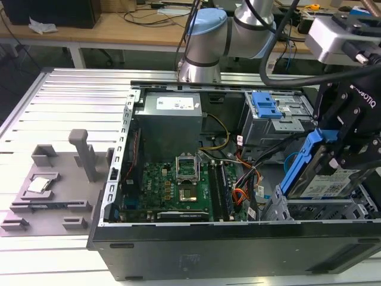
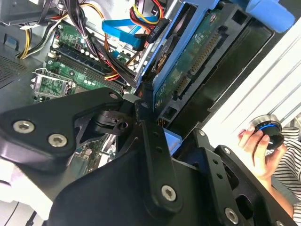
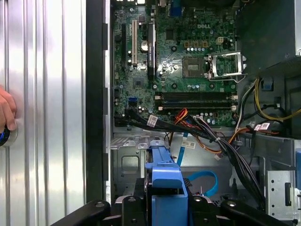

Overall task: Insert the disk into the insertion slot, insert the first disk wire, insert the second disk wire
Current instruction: 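Insert the disk into the insertion slot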

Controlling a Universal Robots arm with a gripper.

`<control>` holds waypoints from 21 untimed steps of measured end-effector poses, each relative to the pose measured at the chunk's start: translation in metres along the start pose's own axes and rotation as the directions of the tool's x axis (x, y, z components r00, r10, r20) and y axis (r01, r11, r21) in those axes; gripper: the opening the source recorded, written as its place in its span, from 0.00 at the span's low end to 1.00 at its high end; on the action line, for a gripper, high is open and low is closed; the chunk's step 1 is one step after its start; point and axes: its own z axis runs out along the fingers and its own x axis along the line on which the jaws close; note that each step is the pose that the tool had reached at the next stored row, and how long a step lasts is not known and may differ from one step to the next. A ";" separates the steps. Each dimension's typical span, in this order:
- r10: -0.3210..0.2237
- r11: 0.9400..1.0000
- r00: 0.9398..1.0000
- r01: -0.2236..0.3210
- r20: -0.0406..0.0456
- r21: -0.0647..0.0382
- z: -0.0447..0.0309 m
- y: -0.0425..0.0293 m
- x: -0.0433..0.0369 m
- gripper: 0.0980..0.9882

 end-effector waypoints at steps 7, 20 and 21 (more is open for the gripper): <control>0.000 1.000 1.000 0.000 0.000 0.000 0.0047 -0.0002 0.0000 0.30; 0.000 1.000 1.000 0.000 0.000 0.000 0.0153 -0.0006 0.0000 0.30; 0.000 1.000 1.000 0.000 0.000 0.000 0.0159 -0.0006 0.0000 0.30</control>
